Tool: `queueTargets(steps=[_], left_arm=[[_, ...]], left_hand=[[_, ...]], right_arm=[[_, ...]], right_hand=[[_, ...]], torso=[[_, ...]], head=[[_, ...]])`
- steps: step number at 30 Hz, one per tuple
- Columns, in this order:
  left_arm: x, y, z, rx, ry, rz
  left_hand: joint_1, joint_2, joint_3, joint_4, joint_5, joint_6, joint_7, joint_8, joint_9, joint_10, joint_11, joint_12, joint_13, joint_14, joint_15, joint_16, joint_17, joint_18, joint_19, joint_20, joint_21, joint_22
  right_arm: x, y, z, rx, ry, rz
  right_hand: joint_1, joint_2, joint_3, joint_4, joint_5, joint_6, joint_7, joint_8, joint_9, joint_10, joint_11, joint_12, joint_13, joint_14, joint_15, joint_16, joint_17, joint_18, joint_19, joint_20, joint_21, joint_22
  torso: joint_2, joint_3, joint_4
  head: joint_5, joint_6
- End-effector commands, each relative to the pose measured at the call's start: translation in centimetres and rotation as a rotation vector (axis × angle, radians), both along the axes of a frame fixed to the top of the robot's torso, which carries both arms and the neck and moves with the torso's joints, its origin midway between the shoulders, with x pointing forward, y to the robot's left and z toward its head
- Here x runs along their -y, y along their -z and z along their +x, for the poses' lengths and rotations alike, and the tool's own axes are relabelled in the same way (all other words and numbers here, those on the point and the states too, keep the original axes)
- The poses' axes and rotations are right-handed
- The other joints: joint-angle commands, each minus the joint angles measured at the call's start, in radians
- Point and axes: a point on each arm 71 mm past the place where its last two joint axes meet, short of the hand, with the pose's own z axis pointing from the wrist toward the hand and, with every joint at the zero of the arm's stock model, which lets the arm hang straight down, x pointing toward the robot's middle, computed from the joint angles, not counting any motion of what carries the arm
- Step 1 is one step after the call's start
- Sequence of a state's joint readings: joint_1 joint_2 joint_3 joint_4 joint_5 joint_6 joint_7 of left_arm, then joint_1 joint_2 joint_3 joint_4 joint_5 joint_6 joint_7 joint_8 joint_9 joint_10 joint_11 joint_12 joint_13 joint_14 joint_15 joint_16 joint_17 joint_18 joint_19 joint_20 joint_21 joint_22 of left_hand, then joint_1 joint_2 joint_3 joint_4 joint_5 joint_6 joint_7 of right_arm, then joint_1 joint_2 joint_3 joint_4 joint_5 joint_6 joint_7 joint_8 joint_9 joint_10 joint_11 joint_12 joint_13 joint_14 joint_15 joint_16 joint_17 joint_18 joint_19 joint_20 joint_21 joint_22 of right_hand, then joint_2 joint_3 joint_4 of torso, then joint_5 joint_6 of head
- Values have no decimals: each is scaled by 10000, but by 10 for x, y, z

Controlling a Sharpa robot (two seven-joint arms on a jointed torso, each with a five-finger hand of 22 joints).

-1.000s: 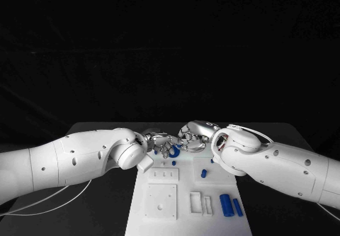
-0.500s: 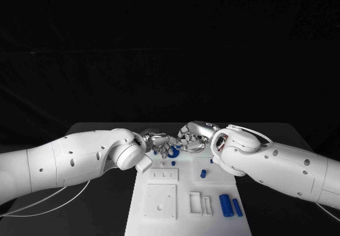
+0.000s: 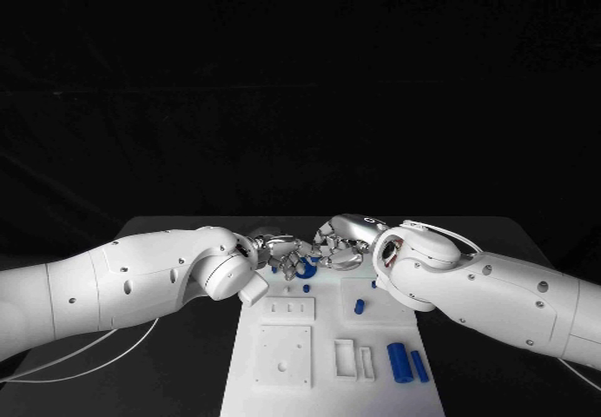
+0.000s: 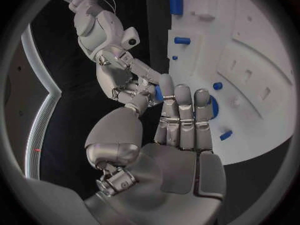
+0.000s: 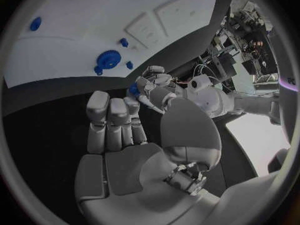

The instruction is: Assemble the parts on the task board

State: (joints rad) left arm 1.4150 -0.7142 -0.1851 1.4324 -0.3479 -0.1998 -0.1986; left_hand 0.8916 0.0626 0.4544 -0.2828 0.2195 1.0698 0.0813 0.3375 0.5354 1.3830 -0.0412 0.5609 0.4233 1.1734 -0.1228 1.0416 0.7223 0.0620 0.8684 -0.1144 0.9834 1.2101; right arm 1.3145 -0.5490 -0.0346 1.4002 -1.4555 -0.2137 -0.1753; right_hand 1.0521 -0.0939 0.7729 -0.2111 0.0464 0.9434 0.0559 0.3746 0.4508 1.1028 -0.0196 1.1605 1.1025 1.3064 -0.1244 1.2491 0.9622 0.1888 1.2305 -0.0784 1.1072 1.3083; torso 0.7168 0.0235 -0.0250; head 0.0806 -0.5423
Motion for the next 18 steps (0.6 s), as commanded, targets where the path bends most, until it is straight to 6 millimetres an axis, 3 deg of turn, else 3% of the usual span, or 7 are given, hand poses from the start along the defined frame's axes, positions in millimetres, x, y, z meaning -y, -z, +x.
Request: queueTargets(steps=[1, 4, 11, 12, 14, 15, 18], left_arm=[[0, -2, 0, 162, 104, -7], [0, -3, 0, 223, 94, 14], [0, -3, 0, 343, 77, 92], [0, -3, 0, 354, 70, 109], [-1, -3, 1, 383, 33, 185], [-2, -3, 1, 439, 3, 318], [-4, -2, 1, 422, 59, 488]], left_hand=[[63, 88, 63, -30, 106, 290, -225, 89, 65, 58, -77, 94, 4, 41, -76, 63, -8, -174, -28, -1070, 59, -22], [31, 78, 98, -24, 610, 393, -257, 140, 163, 169, -93, 103, -29, 98, -90, 100, -46, -182, -21, -1089, 133, -63], [48, 58, 111, -42, 691, 495, -307, 178, 248, 333, -145, 111, -59, 228, -126, 166, -74, -170, 16, -1120, 234, -93], [57, 59, 112, -46, 692, 521, -320, 188, 265, 372, -161, 124, -58, 263, -140, 190, -73, -165, 34, -1131, 261, -96], [69, 65, 106, -48, 694, 571, -350, 208, 302, 443, -195, 155, -52, 336, -174, 251, -65, -152, 80, -1155, 328, -99], [74, 68, 98, -50, 735, 616, -375, 226, 337, 500, -222, 194, -40, 387, -202, 309, -54, -144, 106, -1175, 386, -97], [39, 154, 71, -58, 925, 666, -397, 241, 419, 559, -259, 271, -11, 423, -222, 436, -21, -163, 22, -1185, 527, -44]], right_arm=[[4, 4, 2, -185, 150, -235], [3, 4, 2, -202, 147, -240], [6, 6, 3, -331, 262, -90], [7, 5, 4, -370, 318, 44], [10, 6, 5, -516, 425, 301], [12, 5, 6, -538, 484, 428], [17, 5, 7, -495, 578, 665]], right_hand=[[49, -19, 50, 0, 53, 690, 342, 41, 351, 28, -17, 3, -12, 5, -43, -65, -3, 730, 44, -55, 44, 88], [45, -25, 62, 3, 64, 694, 342, 38, 352, 30, -17, 2, -12, 6, -44, -67, -3, 730, 46, -54, 42, 87], [-9, -121, 81, 11, 147, 696, 346, 14, 352, 26, -14, -7, -13, 10, -41, -78, -7, 730, 56, -46, 33, 83], [-79, -177, 45, 31, 303, 688, 348, -1, 351, 19, -8, -15, -15, 13, -35, -83, -9, 730, 64, -40, 31, 82], [-480, -572, -382, 77, 1370, 318, 417, -233, 283, -62, 72, -98, -52, 7, 57, -108, -11, 730, 88, -40, 28, 79], [-715, -729, -766, 67, 1791, -84, 589, -456, 211, -155, 188, -194, -101, 8, 118, -110, -4, 730, 97, -61, 24, 78], [-1033, -926, -1506, -43, 1792, -532, 748, -687, 162, -346, 352, -459, -275, -50, 260, -146, 1, 730, 22, -94, -37, 68]], torso=[[2, 6, 0], [-4, 6, -3], [0, 8, -5], [-2, 8, -8], [-8, 5, -13], [-10, 5, -16], [-9, 3, -23]], head=[[13, -1], [5, -1], [11, 2], [12, 1], [17, 5], [16, 6], [15, 7]])
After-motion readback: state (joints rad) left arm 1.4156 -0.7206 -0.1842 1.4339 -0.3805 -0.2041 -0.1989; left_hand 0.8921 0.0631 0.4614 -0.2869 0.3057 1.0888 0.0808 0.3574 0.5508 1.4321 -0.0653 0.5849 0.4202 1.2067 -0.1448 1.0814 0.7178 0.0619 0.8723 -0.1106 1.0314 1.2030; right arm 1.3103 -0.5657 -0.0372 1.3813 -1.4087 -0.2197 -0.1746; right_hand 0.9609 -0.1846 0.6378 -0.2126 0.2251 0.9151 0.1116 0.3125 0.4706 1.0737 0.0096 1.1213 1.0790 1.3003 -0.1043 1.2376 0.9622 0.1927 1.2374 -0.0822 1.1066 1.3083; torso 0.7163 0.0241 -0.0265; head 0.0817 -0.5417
